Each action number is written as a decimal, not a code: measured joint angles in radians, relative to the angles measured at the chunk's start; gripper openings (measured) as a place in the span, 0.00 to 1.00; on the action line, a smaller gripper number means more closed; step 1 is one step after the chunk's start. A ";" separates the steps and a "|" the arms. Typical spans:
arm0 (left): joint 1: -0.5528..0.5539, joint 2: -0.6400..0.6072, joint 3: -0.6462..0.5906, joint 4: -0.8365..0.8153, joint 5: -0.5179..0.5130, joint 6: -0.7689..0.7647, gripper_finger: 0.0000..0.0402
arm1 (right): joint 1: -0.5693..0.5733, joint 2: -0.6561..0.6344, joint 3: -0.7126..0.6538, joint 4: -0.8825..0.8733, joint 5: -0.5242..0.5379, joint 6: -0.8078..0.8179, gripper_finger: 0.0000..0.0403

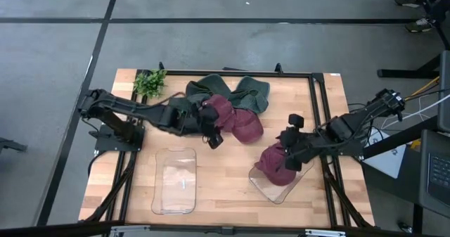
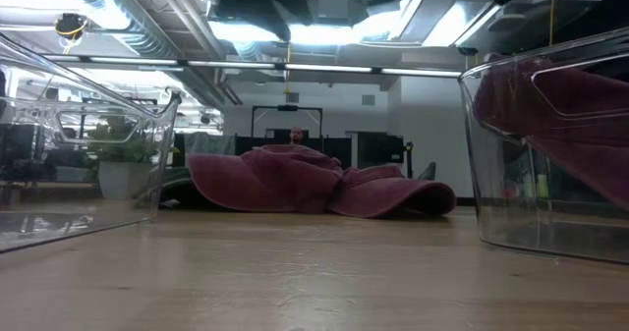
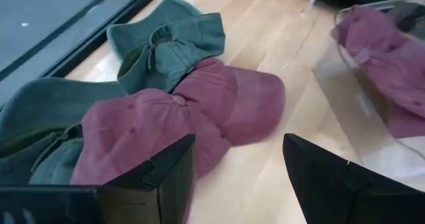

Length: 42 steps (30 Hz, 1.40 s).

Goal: Pick & Place hat
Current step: Put the left red cap into the right transparent bin

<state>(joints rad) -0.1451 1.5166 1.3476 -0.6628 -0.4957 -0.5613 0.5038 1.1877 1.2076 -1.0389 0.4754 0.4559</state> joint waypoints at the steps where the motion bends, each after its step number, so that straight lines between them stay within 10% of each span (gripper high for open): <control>1: 0.025 0.003 0.000 0.006 0.026 0.024 0.55 | -0.014 0.000 0.000 0.005 -0.003 -0.002 0.39; 11: 0.241 0.066 0.000 0.030 0.242 0.473 0.55 | -0.084 0.000 0.000 0.045 -0.008 0.061 0.39; 22: 0.343 0.202 0.000 0.133 0.391 0.615 0.55 | -0.085 0.000 0.000 0.039 -0.008 0.164 0.39; 42: 0.389 0.353 0.002 0.130 0.303 0.714 0.54 | -0.109 0.000 0.000 0.040 -0.025 0.184 0.39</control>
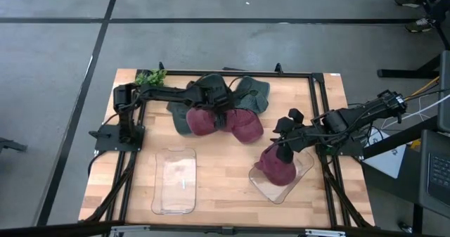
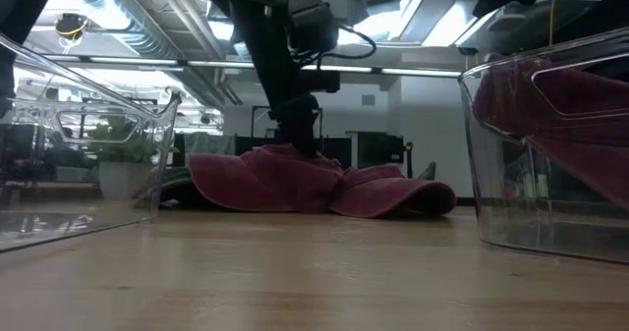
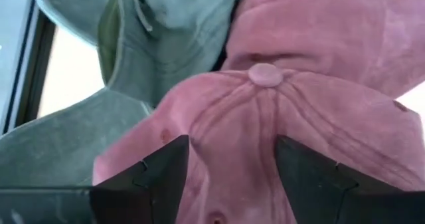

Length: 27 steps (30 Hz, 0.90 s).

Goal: Pick & Place hat
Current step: Put the left red cap into the right transparent bin

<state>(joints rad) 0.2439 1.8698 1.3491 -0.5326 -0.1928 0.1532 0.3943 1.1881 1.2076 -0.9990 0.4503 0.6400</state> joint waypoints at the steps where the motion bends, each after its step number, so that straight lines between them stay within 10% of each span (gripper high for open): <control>1: 0.006 -0.001 0.000 0.004 0.005 0.000 0.54 | 0.000 0.000 0.000 0.000 0.000 0.005 0.39; 15: 0.032 -0.001 0.000 0.002 0.034 -0.001 0.03 | -0.001 0.000 0.000 0.000 0.000 0.007 0.39; 27: 0.033 -0.015 0.000 0.003 0.020 -0.033 0.01 | -0.001 0.000 0.000 0.001 0.000 0.012 0.39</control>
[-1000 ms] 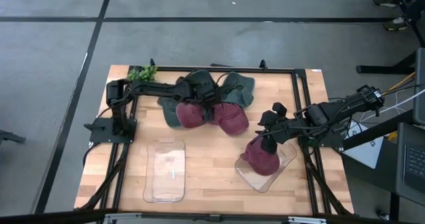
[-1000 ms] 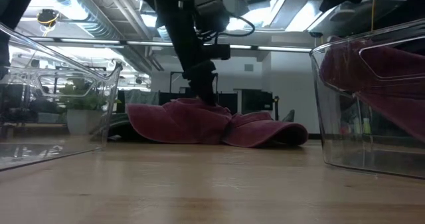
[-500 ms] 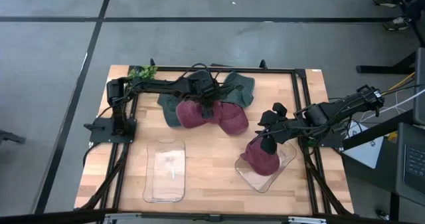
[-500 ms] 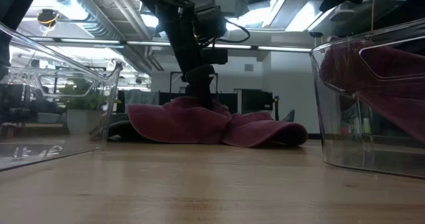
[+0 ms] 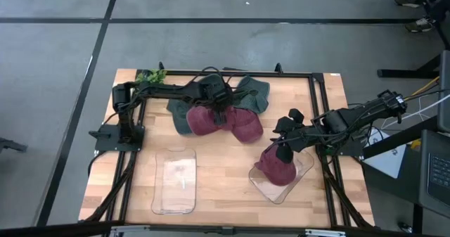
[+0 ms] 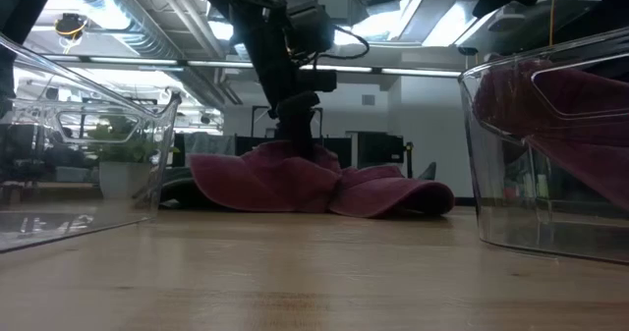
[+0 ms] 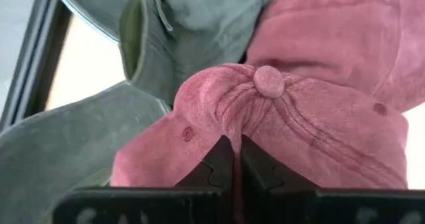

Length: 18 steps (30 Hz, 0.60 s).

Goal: Pick & Place hat
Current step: Put the left red cap into the right transparent bin

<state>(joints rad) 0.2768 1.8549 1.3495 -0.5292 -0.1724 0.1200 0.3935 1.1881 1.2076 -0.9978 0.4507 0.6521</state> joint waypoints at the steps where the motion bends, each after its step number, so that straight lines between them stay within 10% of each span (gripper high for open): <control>1: 0.000 -0.007 0.000 -0.007 -0.004 -0.001 0.01 | 0.000 0.000 0.000 0.001 0.000 0.000 0.39; 18: 0.000 -0.233 0.003 0.004 -0.059 -0.080 0.01 | -0.021 0.000 0.000 0.049 -0.056 0.020 0.39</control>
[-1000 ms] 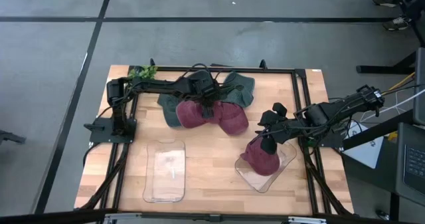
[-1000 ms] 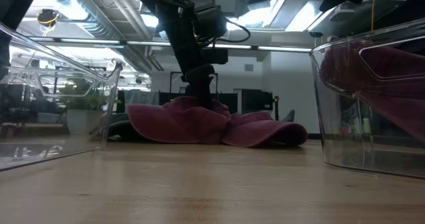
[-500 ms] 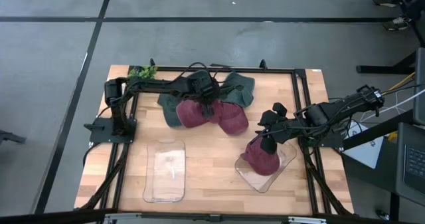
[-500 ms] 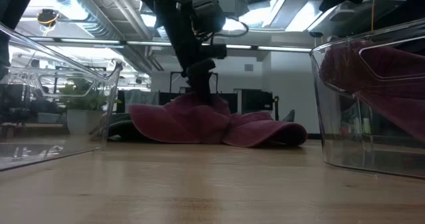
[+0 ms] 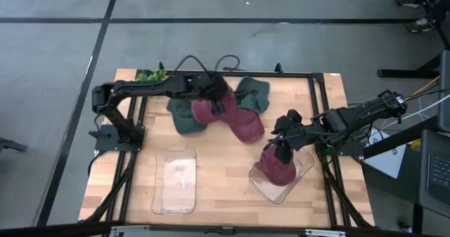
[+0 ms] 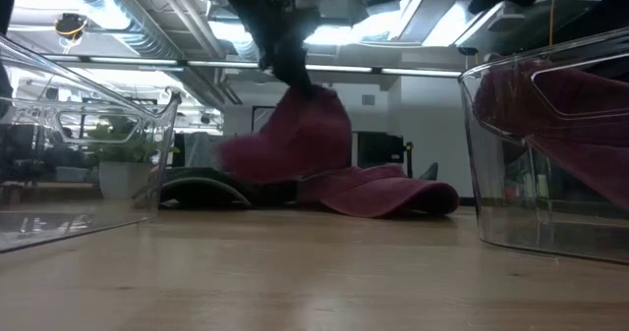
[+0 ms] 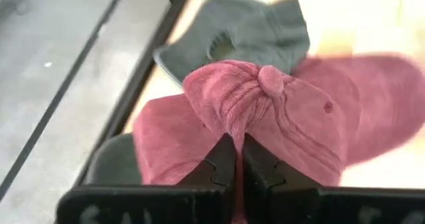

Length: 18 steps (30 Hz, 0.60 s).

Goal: Pick & Place hat
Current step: Put the left red cap into the right transparent bin

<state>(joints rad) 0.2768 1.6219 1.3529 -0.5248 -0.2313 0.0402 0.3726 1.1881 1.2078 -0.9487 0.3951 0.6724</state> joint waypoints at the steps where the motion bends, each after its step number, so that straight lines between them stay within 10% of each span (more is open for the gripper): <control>1: 0.000 -0.016 0.000 0.003 -0.008 -0.013 0.01 | -0.004 0.000 0.000 0.006 -0.005 0.000 0.39; 18: -0.011 -0.208 0.000 0.155 -0.127 -0.128 0.01 | -0.082 -0.002 0.000 0.062 -0.006 -0.047 0.39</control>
<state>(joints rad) 0.2656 1.4138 1.3525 -0.3698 -0.3580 -0.0877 0.2908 1.1861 1.2077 -0.8866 0.3889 0.6252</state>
